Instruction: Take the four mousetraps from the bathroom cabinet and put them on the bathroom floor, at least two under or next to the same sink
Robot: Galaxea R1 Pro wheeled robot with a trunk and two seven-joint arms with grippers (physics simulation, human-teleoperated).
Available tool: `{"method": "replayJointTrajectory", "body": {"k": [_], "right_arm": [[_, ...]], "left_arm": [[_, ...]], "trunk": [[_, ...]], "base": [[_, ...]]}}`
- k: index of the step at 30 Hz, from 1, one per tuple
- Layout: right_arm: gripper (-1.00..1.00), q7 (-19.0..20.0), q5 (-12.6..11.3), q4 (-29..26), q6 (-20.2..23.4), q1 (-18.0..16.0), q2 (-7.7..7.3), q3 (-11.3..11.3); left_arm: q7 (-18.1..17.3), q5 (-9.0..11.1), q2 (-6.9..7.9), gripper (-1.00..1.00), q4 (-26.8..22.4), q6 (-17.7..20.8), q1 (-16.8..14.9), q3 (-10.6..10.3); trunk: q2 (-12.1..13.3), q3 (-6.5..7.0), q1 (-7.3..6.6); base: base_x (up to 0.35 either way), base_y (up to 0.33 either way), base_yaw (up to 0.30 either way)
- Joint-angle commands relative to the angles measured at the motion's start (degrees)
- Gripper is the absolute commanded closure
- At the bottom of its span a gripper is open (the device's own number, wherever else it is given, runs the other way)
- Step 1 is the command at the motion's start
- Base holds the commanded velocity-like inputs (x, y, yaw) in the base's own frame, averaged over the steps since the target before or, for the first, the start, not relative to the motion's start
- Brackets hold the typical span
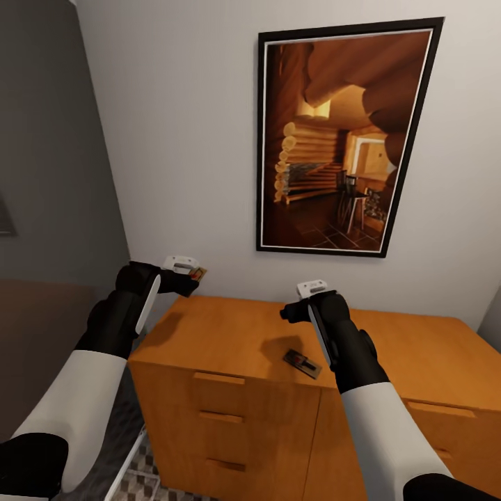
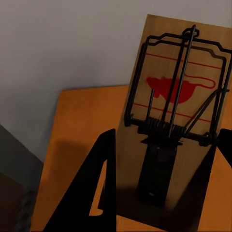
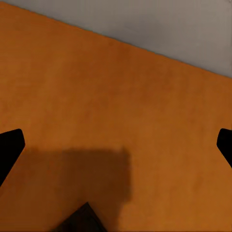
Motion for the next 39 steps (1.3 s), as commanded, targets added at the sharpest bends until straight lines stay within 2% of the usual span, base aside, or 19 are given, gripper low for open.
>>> {"method": "replayJointTrajectory", "body": {"k": [1, 5, 8, 25, 39], "right_arm": [[-1.00, 0.5, 0.7, 0.0, 0.2, 0.0, 0.01, 0.0], [-1.00, 0.3, 0.9, 0.0, 0.2, 0.0, -0.28, 0.1], [-1.00, 0.4, 0.9, -0.4, 0.2, 0.0, -1.04, 0.1], [-1.00, 0.8, 0.1, -0.2, 0.2, 0.0, -1.29, 0.1], [-1.00, 0.9, -0.1, 0.1, 0.2, 0.0, -1.30, 0.0]], "left_arm": [[-0.5, -0.6, 0.04, 1.00, 0.0, 0.2, -0.1, -0.1], [-0.5, -0.6, 0.01, 1.00, -0.1, 0.2, -0.1, -0.1], [-0.5, -0.6, -0.03, 1.00, -0.1, 0.2, -0.1, -0.1], [-0.5, -0.6, -0.12, 1.00, 0.1, 0.2, -0.1, -0.1], [-0.5, -0.6, -0.04, 1.00, 0.8, 0.2, -0.1, -0.1]], "trunk": [[0.0, -0.07, 0.00], [0.0, -0.07, 0.00], [0.0, -0.07, 0.00], [0.0, -0.06, 0.00], [0.0, 0.26, 0.00]], "base": [[0.000, 0.000, 0.071], [0.000, 0.000, 0.037], [0.000, 0.000, 0.007], [0.000, 0.000, 0.007], [0.000, 0.000, 0.165]]}}
